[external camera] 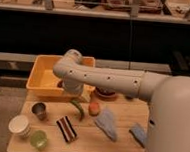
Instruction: Stack cups into tray
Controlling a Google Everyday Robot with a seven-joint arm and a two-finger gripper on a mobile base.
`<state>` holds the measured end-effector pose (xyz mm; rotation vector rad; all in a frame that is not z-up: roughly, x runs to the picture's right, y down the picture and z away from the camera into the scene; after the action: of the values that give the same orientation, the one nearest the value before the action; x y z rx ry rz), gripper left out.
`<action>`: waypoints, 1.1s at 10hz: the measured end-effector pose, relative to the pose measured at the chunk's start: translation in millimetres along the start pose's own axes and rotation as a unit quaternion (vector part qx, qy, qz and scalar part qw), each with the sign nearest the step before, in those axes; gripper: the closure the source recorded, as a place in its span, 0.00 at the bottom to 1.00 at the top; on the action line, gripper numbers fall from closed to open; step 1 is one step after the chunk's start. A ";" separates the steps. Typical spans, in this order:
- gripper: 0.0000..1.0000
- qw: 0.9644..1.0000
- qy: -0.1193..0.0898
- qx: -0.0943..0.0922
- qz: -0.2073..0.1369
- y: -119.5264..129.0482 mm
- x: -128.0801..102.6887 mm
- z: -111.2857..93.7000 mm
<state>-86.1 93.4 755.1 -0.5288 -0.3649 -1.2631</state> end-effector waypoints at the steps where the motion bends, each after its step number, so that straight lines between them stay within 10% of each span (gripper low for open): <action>1: 0.20 1.000 0.000 0.000 0.000 0.0 0.0 0.0; 8: 0.20 1.000 0.000 0.002 -0.002 0.2 0.4 -0.5; 10: 0.20 0.998 -0.024 0.053 -0.028 -9.5 -4.5 3.0; 11: 0.20 0.991 -0.043 0.113 -0.050 -15.5 -7.8 2.7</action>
<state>-103.0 97.9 755.8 -0.3751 -0.6059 -1.2785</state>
